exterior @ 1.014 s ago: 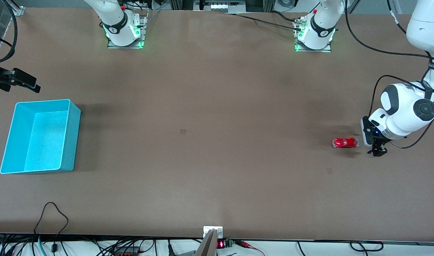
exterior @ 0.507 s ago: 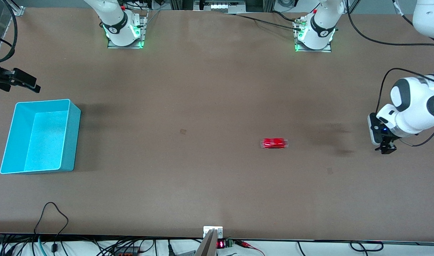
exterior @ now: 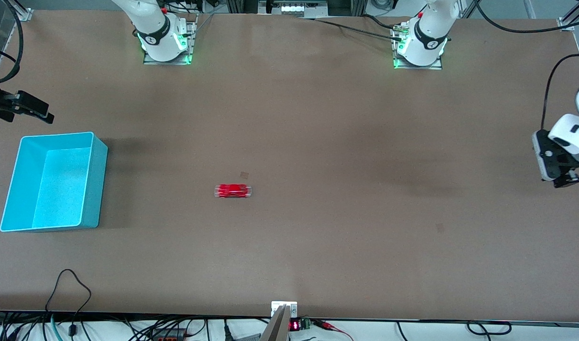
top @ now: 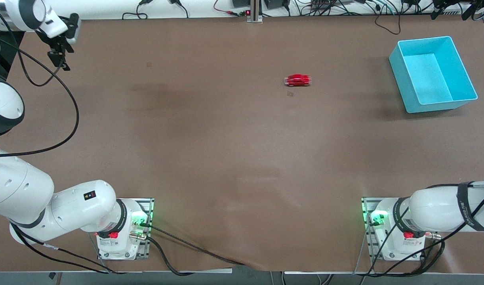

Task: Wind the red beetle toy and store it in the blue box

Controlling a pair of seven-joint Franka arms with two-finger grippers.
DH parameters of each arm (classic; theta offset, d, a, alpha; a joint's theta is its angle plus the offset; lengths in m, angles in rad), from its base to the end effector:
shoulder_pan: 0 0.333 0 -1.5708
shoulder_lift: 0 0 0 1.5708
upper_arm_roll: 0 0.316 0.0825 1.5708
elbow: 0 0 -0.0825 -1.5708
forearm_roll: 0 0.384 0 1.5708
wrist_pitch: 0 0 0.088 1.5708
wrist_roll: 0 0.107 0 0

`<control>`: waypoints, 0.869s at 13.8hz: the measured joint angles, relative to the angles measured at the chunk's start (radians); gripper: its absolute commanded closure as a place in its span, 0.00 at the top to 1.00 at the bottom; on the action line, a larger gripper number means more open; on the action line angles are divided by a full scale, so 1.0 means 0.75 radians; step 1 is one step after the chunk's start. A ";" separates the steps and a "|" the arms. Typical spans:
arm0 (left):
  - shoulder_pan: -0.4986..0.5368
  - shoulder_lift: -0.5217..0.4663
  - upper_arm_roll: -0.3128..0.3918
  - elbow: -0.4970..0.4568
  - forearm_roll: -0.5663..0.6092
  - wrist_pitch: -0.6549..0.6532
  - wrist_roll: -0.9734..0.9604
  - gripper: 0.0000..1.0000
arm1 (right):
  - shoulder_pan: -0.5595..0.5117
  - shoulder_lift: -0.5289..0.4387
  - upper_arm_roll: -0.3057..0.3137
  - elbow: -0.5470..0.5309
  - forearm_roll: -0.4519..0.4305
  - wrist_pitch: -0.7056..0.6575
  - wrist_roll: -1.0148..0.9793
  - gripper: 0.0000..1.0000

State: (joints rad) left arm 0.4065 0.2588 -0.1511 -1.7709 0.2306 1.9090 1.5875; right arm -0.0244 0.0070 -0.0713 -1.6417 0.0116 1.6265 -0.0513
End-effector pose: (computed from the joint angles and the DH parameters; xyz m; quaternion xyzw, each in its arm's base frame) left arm 0.5908 0.1773 0.4072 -0.7546 0.6479 0.1041 0.0064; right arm 0.5571 -0.0522 0.5919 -0.9997 0.0226 0.0107 0.0063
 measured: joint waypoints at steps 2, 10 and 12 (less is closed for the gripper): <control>0.001 -0.007 0.000 0.070 0.000 -0.109 -0.049 1.00 | 0.000 0.000 0.000 0.000 0.000 0.000 0.000 1.00; -0.001 -0.091 -0.014 0.100 -0.027 -0.242 -0.302 1.00 | 0.000 0.000 0.000 0.000 0.000 0.000 0.000 1.00; -0.002 -0.104 -0.044 0.119 -0.030 -0.291 -0.379 1.00 | 0.000 0.000 0.000 0.000 0.000 0.000 0.000 1.00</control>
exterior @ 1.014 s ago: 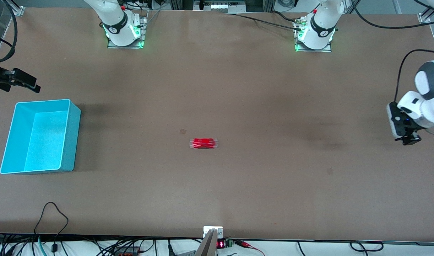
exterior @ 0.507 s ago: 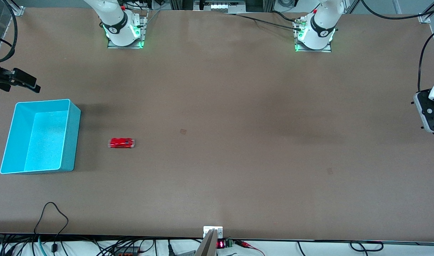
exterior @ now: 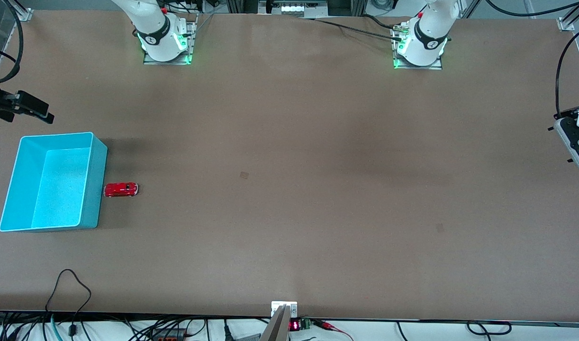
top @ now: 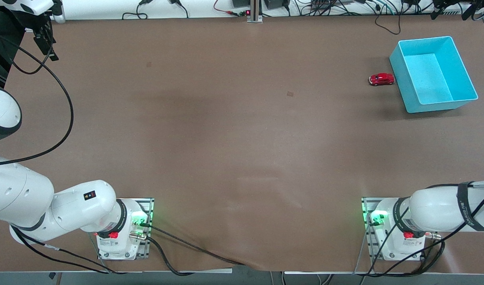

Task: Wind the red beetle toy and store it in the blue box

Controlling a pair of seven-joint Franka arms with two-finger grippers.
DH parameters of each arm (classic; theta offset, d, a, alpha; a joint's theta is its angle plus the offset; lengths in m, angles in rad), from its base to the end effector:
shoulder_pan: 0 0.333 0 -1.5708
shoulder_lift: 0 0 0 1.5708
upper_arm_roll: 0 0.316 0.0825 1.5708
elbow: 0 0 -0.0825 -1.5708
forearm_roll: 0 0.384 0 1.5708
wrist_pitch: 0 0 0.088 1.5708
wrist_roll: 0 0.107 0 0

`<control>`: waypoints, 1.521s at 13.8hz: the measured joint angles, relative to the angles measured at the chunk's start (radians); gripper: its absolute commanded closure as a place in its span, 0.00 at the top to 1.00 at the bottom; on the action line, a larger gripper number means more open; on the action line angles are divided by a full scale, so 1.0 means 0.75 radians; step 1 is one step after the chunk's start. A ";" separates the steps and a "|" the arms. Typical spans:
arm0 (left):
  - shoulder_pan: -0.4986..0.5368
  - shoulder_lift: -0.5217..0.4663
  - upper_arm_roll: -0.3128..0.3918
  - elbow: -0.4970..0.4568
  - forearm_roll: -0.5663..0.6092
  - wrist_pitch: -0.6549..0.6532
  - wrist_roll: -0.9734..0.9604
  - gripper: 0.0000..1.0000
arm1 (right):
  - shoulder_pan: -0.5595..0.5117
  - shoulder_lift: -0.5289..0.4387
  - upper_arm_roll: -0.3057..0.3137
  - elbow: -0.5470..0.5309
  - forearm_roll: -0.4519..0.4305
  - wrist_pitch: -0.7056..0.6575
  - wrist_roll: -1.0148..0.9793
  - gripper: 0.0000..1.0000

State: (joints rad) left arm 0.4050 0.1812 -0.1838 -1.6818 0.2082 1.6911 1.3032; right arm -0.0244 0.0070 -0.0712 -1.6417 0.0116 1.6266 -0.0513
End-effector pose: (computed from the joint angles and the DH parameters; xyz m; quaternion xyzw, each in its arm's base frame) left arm 0.5777 0.1570 0.4799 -0.8400 0.5292 0.1194 0.0039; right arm 0.5571 -0.0521 0.5919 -0.9997 0.0225 0.0106 0.0063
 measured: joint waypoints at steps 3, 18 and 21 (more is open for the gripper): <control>-0.002 -0.009 -0.096 0.076 -0.003 -0.134 -0.247 1.00 | 0.000 0.002 0.000 0.000 0.000 0.002 0.001 1.00; -0.056 -0.005 -0.377 0.326 -0.225 -0.401 -1.597 1.00 | -0.004 0.109 -0.007 0.002 0.000 0.082 0.000 1.00; -0.106 0.000 -0.313 0.330 -0.225 -0.368 -1.754 1.00 | -0.003 0.209 -0.003 0.003 0.000 0.147 0.000 1.00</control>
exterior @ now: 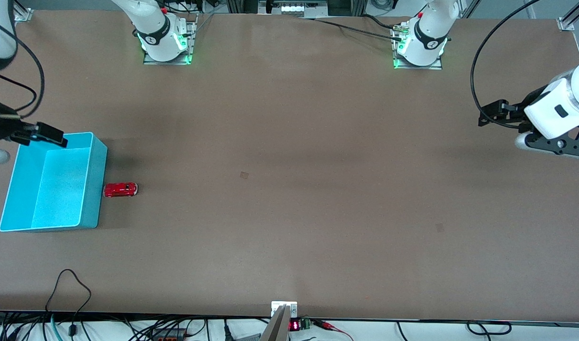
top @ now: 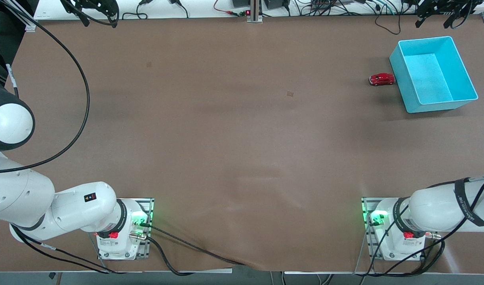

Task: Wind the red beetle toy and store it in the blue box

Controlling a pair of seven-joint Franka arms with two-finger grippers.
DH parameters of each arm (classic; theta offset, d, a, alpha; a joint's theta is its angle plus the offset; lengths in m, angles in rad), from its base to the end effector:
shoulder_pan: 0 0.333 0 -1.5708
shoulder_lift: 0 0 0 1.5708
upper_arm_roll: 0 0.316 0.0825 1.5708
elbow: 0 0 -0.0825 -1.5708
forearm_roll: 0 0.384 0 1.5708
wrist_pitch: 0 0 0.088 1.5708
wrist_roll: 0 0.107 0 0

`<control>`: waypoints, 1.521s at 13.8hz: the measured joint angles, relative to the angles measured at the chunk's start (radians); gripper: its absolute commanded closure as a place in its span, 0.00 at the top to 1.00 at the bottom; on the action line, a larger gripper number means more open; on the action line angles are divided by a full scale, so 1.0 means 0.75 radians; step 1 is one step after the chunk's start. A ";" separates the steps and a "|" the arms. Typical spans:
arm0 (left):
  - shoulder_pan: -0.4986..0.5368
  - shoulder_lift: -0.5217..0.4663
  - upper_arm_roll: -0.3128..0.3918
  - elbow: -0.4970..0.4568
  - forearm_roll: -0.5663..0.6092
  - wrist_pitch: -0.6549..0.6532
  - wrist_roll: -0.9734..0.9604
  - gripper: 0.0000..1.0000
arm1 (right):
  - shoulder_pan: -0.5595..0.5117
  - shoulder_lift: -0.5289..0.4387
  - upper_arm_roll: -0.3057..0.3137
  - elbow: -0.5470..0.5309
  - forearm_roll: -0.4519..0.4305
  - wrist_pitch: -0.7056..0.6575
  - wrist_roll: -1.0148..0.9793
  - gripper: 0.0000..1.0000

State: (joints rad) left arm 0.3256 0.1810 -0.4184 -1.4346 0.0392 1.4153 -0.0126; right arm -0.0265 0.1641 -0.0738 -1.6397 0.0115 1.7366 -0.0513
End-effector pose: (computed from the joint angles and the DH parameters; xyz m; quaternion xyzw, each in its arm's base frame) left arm 0.5863 -0.0281 0.5799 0.9948 -0.0390 -0.0930 0.0123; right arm 0.6036 -0.0569 0.5105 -0.9991 0.0253 0.0333 0.0021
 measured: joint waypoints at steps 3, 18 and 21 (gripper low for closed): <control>-0.265 -0.010 0.317 -0.004 -0.007 0.047 -0.068 1.00 | 0.000 0.098 0.000 0.001 0.000 0.032 -0.009 1.00; -0.505 -0.249 0.531 -0.292 -0.008 0.245 -0.087 1.00 | 0.086 0.339 0.010 0.000 0.000 0.158 -0.365 1.00; -0.505 -0.249 0.531 -0.292 -0.008 0.244 -0.087 1.00 | 0.048 0.409 0.007 -0.012 0.000 0.230 -0.585 1.00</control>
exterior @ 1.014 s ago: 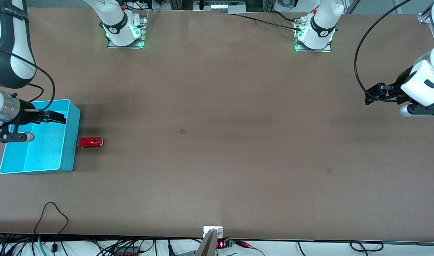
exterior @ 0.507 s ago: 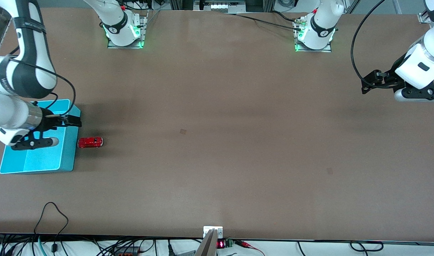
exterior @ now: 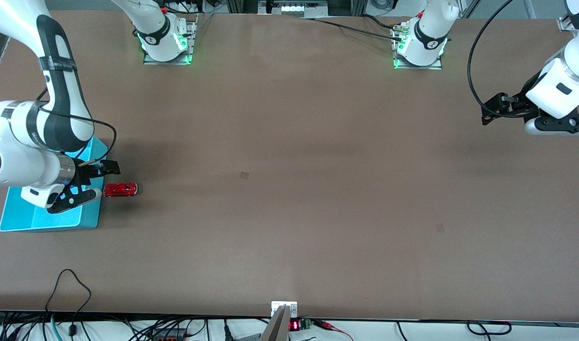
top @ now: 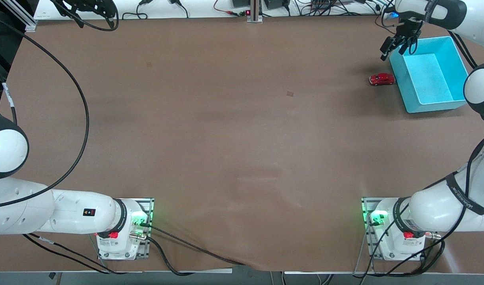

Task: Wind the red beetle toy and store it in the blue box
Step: 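Lower the open right gripper around the red car, then close the right gripper on the red car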

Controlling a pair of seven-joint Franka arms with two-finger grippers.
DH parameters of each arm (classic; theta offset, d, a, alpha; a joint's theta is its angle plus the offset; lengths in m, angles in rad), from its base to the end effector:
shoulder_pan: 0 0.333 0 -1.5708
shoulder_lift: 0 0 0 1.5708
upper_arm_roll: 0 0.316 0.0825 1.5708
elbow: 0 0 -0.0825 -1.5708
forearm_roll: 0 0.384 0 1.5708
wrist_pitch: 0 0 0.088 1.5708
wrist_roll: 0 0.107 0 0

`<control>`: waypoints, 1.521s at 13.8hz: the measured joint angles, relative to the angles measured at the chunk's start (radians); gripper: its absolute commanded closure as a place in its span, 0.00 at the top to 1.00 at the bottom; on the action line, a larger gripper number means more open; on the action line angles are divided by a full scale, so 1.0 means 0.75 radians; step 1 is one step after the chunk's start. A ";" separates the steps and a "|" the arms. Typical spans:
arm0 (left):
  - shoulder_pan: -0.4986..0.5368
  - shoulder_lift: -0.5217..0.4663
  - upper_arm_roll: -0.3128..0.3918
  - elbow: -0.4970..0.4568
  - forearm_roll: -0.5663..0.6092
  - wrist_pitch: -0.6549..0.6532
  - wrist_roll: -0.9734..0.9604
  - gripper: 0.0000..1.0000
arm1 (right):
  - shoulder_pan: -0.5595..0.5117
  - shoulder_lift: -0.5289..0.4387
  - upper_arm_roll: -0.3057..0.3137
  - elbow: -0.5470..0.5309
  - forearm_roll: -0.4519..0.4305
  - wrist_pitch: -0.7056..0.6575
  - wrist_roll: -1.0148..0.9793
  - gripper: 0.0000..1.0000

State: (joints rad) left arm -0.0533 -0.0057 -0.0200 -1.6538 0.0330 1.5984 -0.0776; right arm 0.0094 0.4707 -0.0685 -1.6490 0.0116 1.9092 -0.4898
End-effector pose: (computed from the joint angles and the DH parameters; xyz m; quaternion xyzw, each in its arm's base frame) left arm 0.5513 -0.0370 0.5909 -0.9996 -0.0013 0.0235 0.0184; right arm 0.6503 -0.0331 0.3248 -0.9716 -0.2121 0.1035 0.0181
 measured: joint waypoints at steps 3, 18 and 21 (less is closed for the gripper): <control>0.000 0.000 0.000 0.000 0.000 0.000 0.000 1.00 | -0.022 0.049 0.000 -0.008 0.000 0.038 -0.140 1.00; 0.000 0.000 0.000 0.000 0.000 0.000 0.000 1.00 | -0.045 0.084 0.000 -0.316 -0.001 0.601 -1.296 1.00; 0.000 0.000 0.001 0.000 0.000 0.000 0.000 1.00 | -0.050 0.100 0.000 -0.359 -0.001 0.666 -1.366 1.00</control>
State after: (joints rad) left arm -0.0532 -0.0057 -0.0196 -1.6538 0.0330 1.5983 -0.0776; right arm -0.0281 0.5460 -0.0688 -1.9180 0.0112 2.4090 -1.5143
